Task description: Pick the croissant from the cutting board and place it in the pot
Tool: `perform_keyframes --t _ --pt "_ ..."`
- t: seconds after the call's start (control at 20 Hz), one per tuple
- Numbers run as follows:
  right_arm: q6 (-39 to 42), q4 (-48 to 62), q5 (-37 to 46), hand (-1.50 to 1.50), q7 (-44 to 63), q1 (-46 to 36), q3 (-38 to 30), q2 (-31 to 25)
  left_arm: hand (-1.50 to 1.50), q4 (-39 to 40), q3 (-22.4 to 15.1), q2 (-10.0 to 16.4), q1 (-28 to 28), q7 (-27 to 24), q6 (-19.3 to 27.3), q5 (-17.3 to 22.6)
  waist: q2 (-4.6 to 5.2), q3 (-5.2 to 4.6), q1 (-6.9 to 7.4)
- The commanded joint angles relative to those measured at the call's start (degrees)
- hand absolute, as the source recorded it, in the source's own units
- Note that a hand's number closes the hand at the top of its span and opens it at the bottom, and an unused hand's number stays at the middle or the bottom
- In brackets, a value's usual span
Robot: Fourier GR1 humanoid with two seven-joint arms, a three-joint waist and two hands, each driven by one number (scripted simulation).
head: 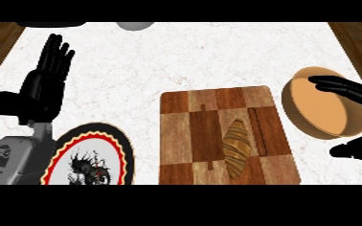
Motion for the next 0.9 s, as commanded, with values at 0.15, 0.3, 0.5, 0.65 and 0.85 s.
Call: perform_keyframes --t 0.15,0.3,0.5,0.65,0.85 --pt "2.46 -10.98 9.16 -1.5 12.59 -1.55 5.11 -2.85 0.0 -1.38 -2.03 -2.61 0.57 0.32 2.2 -3.15 -0.14 -0.08 0.15" --pt "2.25 -16.72 11.14 -1.5 18.51 1.61 5.85 0.67 0.0 -3.58 1.14 -0.44 -0.18 3.94 0.03 -1.07 -0.17 -0.04 0.07" --pt "6.96 -23.7 12.05 -1.5 29.35 0.98 7.68 1.83 0.0 0.75 0.36 -3.41 -0.41 0.11 0.66 -3.47 -0.07 -0.06 -0.11" --pt "6.02 -23.59 16.49 -1.5 33.39 2.69 10.59 6.3 0.0 -3.3 2.63 -1.24 1.66 2.77 -2.15 -1.23 -0.08 -0.03 0.36" --pt "8.61 -19.11 19.71 -1.5 27.87 3.6 8.56 7.19 0.0 -1.57 4.45 -1.05 0.71 1.25 -4.15 -2.92 0.01 -0.01 0.32"
